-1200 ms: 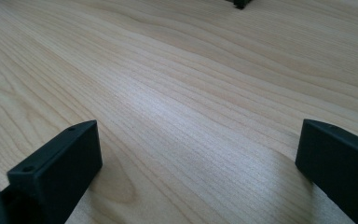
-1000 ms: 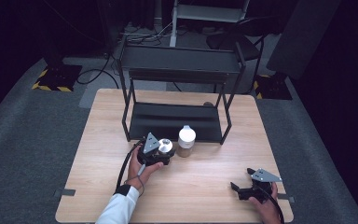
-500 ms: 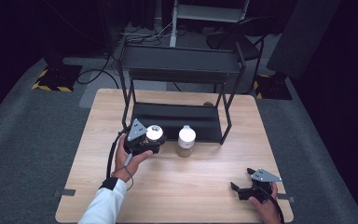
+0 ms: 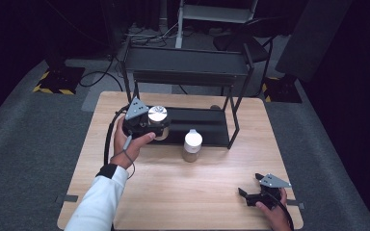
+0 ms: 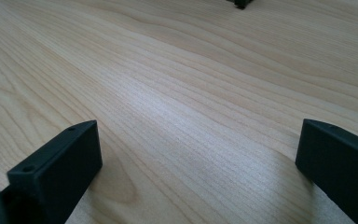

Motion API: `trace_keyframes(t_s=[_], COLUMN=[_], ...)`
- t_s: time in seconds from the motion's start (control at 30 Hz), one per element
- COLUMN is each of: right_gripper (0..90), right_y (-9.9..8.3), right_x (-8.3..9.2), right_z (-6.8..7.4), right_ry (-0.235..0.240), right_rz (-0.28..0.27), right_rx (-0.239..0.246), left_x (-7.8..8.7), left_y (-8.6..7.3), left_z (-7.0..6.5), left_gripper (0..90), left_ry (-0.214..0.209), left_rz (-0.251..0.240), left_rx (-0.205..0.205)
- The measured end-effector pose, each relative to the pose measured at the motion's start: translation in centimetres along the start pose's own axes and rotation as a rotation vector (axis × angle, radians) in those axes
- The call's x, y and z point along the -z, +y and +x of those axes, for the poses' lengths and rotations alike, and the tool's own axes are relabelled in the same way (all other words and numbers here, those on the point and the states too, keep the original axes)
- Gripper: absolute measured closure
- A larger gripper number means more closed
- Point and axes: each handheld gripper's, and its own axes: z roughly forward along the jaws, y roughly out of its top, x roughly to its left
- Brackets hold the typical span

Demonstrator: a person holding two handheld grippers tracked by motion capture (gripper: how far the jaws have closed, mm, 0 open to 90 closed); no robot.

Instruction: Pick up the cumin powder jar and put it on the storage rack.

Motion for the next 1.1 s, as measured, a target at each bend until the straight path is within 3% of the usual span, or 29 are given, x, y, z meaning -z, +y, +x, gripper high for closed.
trace_keyframes(t_s=[0.1, 0.23, 0.27, 0.37, 0.43, 0.6, 0.83, 1.1], right_gripper=[0.1, 0.1, 0.1, 0.1, 0.1, 0.1, 0.1, 0.1], right_y=[0.0, 0.0, 0.0, 0.0, 0.0, 0.0, 0.0, 0.0], right_x=[0.0, 0.0, 0.0, 0.0, 0.0, 0.0, 0.0, 0.0], right_z=[0.0, 0.0, 0.0, 0.0, 0.0, 0.0, -0.1, -0.1], right_ry=[0.0, 0.001, 0.001, 0.002, 0.002, 0.004, 0.005, 0.006], right_rz=[-0.001, 0.0, 0.0, 0.0, 0.0, 0.001, 0.0, 0.0], right_rx=[0.0, -0.001, -0.001, -0.001, -0.001, 0.001, 0.002, 0.004], left_x=[-0.1, -0.3, -0.3, -0.4, -0.4, -0.3, -1.4, -2.6], left_y=[1.4, 4.3, 4.3, 6.3, 6.8, 10.2, 14.3, 17.2], left_z=[0.2, 0.8, 0.8, 1.4, 1.4, 1.6, 1.2, 2.1], left_gripper=[31.6, 31.6, 31.6, 31.6, 31.6, 31.6, 31.6, 31.6], left_ry=[-0.01, -0.026, -0.026, -0.053, -0.053, -0.052, -0.012, 0.009], left_rz=[-0.003, -0.023, -0.023, -0.052, -0.058, -0.087, -0.04, -0.052], left_rx=[0.002, 0.007, 0.007, 0.009, 0.009, 0.005, -0.049, -0.043])
